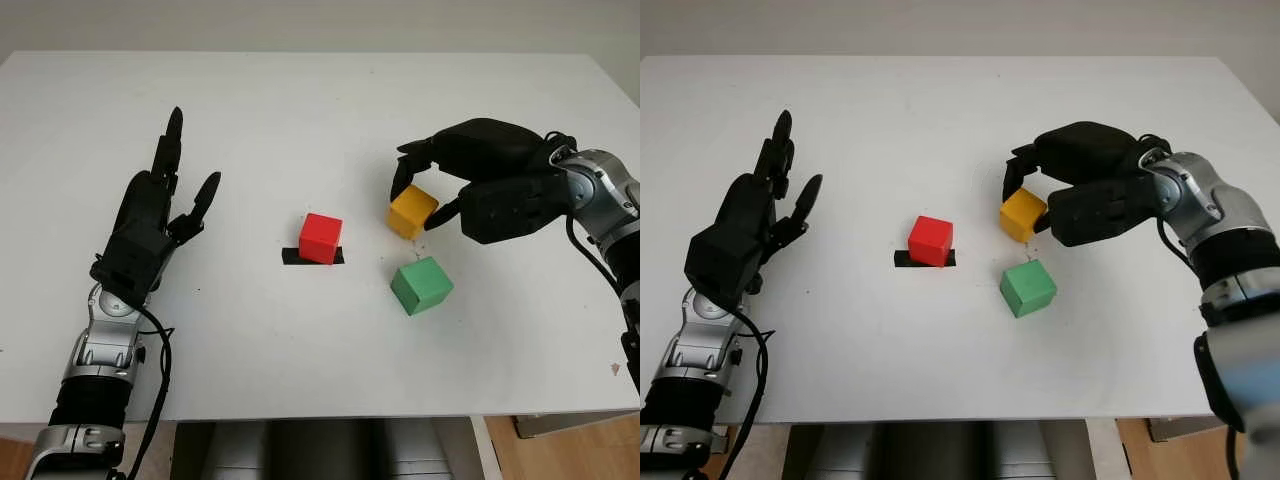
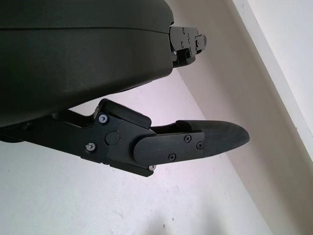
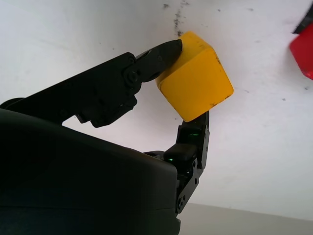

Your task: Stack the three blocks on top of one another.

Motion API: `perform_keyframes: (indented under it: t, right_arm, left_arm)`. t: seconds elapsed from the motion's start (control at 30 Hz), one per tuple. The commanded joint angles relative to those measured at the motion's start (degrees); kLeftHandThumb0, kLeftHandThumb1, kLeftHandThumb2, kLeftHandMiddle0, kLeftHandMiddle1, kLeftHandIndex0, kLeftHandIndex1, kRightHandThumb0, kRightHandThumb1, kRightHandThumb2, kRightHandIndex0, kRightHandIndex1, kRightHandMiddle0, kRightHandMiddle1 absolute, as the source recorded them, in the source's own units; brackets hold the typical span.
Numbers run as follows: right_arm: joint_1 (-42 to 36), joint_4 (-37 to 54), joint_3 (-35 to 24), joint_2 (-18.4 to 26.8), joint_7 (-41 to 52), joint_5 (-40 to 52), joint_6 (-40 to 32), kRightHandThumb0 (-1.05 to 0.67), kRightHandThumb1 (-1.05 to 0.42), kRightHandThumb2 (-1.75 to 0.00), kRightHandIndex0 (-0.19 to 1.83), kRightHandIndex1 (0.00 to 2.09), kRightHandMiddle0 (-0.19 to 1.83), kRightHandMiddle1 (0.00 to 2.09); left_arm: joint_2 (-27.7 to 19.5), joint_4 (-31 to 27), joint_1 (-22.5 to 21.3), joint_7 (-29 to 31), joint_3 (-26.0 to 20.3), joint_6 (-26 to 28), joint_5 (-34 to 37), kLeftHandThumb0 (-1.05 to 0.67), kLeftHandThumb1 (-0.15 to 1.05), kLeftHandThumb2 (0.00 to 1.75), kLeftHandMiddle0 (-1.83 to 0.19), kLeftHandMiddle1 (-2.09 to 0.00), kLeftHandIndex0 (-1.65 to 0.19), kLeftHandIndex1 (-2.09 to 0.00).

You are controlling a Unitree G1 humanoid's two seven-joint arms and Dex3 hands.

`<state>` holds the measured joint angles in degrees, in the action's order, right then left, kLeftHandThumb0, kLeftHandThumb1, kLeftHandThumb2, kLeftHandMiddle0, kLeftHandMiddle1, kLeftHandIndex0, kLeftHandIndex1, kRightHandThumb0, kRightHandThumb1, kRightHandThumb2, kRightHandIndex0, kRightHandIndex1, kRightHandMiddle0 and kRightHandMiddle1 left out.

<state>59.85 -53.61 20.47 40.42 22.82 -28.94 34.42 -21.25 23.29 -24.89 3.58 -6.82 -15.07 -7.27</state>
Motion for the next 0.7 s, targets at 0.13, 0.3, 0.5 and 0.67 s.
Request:
perform_keyframes:
  t: [0.13, 0.3, 0.5, 0.67]
  right_arm:
    - [1.43, 0.56, -4.28, -1.91, 2.85, 5.35, -3.84, -0.29, -0.9, -0.05, 0.27, 0.05, 0.52, 1.17]
    - [1.24, 1.52, -7.2, -3.53, 6.21, 10.05, -7.15, -0.33, -0.92, -0.06, 0.25, 0.05, 0.44, 1.31]
    - [-1.02, 6.11, -10.81, -6.92, 10.1, 17.03, -12.26, -0.37, -0.92, -0.06, 0.23, 0.04, 0.41, 1.38]
    - [-6.12, 17.04, -15.53, -12.88, 12.25, 26.95, -28.36, -0.35, -0.96, -0.06, 0.15, 0.03, 0.28, 1.6]
  left_arm:
    - [0.04, -0.75, 0.48, -0.45, 0.14, 0.07, 0.17, -0.75, 1.05, 0.51, 0.09, -0.05, 0.12, -0.05]
    - [-0.06, -0.66, 0.74, -0.64, 0.27, -0.1, -0.04, -0.74, 1.05, 0.51, 0.09, -0.05, 0.13, -0.05]
    - [-0.15, -0.53, 0.96, -1.23, 0.44, -0.35, -0.59, -0.76, 1.05, 0.51, 0.09, -0.05, 0.13, -0.05]
    - [-0.14, -0.88, 1.26, -1.98, 0.42, 0.01, -0.96, -0.76, 1.05, 0.51, 0.08, -0.06, 0.12, -0.06]
